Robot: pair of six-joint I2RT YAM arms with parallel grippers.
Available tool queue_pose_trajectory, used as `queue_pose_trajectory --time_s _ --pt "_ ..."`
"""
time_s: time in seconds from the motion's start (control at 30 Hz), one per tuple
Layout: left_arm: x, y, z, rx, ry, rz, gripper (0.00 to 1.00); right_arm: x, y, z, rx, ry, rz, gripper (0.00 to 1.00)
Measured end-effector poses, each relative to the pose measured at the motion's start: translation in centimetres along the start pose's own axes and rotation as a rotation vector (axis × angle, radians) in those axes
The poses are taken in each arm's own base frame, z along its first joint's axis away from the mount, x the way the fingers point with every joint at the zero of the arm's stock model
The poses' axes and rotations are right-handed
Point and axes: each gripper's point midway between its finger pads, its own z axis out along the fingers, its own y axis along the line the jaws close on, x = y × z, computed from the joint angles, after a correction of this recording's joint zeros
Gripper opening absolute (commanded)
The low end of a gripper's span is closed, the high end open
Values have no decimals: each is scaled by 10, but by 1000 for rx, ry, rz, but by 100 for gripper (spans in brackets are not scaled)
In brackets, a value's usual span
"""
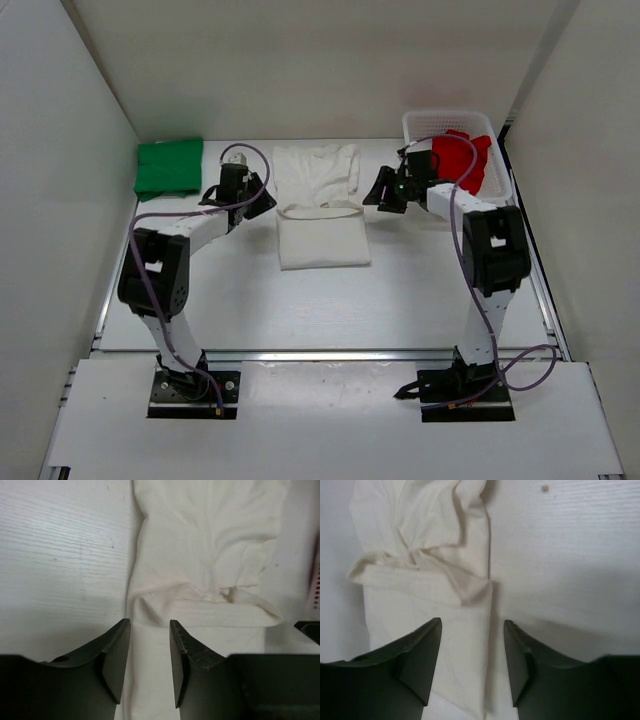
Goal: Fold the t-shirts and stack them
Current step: Fold the folded rectangular tshirt in 1/3 of the way
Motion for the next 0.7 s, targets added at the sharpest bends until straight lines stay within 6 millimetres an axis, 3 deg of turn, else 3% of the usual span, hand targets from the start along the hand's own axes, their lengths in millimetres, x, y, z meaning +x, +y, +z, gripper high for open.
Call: queue_pose_trajectory --time_s 0.07,0.17,0.23,0.3,0.37,0.47,0.57,0.7 --pt "-10 -11 -24 29 -60 2 44 5 7 -24 14 -47 -15 24" --pt "0 -46 -57 122 -118 35 42 24 26 -54 -11 -108 -44 8" --pt "34 -72 -70 198 -92 69 40 49 35 -59 -43 -103 -56 2" --pt "77 -84 -71 245 -22 100 38 76 35 -50 -56 -47 -54 0" --pt "119 -71 -61 228 71 109 36 101 24 -35 -40 24 -40 0" --pt "160 -19 -44 113 178 72 34 135 0 -24 4 104 1 0" --pt "158 -12 -48 136 158 19 34 142 -1 -26 -25 96 25 0" --pt "170 -2 -67 164 147 -1 33 161 0 -39 -52 76 24 0"
